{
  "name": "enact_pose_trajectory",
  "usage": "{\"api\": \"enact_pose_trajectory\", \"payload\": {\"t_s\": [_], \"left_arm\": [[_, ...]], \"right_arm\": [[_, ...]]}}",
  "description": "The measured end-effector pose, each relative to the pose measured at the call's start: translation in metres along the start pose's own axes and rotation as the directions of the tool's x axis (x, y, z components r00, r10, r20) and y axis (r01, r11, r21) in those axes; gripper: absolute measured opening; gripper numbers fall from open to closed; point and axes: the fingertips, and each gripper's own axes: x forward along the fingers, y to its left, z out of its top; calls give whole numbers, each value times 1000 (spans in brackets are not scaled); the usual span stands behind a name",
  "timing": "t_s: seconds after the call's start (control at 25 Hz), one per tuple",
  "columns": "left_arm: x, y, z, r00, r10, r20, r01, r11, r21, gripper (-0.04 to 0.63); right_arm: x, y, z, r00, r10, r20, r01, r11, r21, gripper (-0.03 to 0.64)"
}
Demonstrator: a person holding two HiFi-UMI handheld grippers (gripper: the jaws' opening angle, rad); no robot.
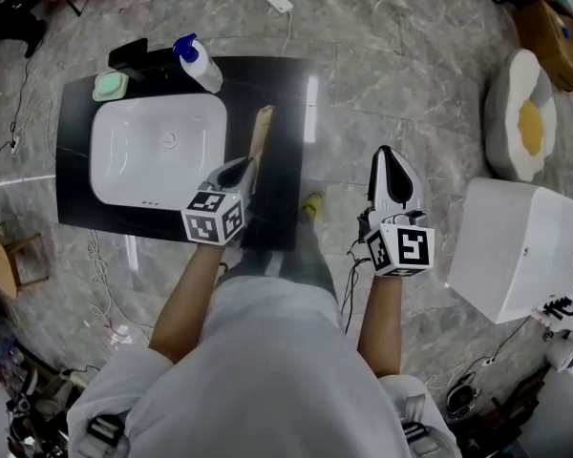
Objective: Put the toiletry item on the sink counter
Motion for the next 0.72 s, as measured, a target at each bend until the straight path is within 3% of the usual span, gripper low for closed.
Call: {"api": "enact_pose_trajectory", "payload": {"t_s": [0.4, 0.72], "left_arm": [[20, 15, -20, 998, 38, -51, -39, 999, -14, 12], [22, 23, -15, 998, 56, -37, -56, 998, -17, 29]], "right_arm": [[11, -11, -12, 1000, -6, -25, 6, 1000, 6, 5], [12, -11, -8, 1000, -9, -15, 9, 1000, 6, 5]]}}
